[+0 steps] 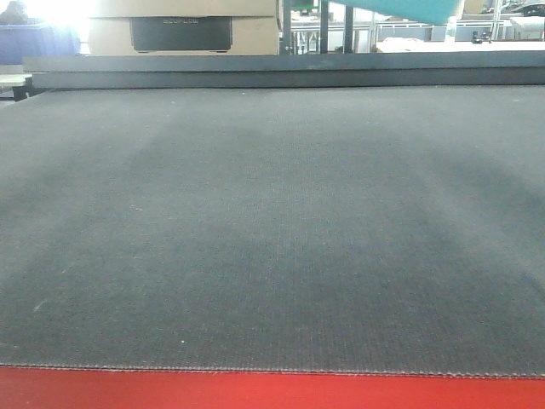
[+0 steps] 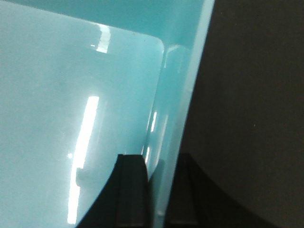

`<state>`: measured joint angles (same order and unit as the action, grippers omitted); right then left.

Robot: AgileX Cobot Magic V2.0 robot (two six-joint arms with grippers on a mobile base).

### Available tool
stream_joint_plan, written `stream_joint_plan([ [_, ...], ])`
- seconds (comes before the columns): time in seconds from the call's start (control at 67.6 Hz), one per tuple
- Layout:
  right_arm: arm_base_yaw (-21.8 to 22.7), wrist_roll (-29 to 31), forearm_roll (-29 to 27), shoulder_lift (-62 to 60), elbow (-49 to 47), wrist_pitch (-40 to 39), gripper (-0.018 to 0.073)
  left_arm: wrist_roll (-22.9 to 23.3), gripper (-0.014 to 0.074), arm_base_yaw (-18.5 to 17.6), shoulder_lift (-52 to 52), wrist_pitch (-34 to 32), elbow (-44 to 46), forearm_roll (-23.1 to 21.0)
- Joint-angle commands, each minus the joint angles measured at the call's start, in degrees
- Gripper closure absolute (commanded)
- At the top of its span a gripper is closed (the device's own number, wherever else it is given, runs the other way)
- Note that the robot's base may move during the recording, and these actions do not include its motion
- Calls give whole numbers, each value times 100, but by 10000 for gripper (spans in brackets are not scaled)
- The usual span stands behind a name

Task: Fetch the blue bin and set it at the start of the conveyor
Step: 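Lower the bin with both grippers onto the near end of the belt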

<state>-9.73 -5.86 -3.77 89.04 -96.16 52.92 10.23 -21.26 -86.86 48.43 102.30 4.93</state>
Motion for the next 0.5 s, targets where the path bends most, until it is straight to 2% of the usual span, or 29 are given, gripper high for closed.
stream_joint_plan([
  [0.0,-1,141,311,-79,-31,172,711,47,708,-69,-49,244,27,-361],
  [0.192,-1,141,409,21,18,571,711,47,708,-55,-412,434,-300,-349],
  [0.488,-1,141,409,457,773,82,711,47,708,94,-1115,306,-857,-348],
])
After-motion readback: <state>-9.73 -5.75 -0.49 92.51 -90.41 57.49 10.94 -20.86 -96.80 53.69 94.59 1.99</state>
